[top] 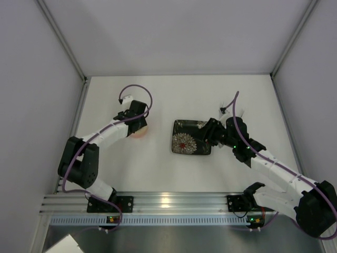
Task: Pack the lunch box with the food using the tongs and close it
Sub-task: Close the box lid on the packing box, then reset both arms
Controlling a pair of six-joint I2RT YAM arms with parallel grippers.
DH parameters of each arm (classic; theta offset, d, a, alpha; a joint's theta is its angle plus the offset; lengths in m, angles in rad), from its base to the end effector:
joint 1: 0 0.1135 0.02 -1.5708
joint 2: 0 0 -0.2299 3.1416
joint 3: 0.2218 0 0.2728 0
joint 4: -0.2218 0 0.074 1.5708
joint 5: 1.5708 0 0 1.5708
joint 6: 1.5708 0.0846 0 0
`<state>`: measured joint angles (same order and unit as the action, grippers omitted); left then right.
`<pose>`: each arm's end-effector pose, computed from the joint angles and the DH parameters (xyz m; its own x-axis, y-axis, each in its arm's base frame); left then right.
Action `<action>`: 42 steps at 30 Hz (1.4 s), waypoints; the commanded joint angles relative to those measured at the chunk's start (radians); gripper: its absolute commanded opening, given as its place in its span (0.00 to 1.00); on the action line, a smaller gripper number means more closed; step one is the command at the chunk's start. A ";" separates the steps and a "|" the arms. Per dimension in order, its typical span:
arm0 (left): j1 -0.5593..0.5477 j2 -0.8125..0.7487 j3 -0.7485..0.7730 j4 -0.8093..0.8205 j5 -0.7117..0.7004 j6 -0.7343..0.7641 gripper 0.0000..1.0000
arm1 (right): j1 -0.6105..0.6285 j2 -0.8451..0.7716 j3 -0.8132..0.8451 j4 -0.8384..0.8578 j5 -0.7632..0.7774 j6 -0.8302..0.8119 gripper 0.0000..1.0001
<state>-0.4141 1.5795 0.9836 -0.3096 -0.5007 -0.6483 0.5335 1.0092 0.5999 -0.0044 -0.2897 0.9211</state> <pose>0.3527 -0.1107 0.1271 -0.6234 -0.3046 -0.7201 -0.3698 0.9264 -0.0717 0.2525 0.1772 0.1949 -0.7768 0.4275 -0.4625 -0.1554 0.5815 0.7986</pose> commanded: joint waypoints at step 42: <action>0.003 -0.220 0.130 -0.140 0.134 0.090 0.94 | -0.010 -0.011 0.103 -0.106 0.055 -0.117 0.45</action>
<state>-0.4129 1.4322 1.0595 -0.5190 -0.3771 -0.5747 0.5335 1.0092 0.6216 -0.0551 -0.2749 0.8639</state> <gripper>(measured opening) 0.928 0.445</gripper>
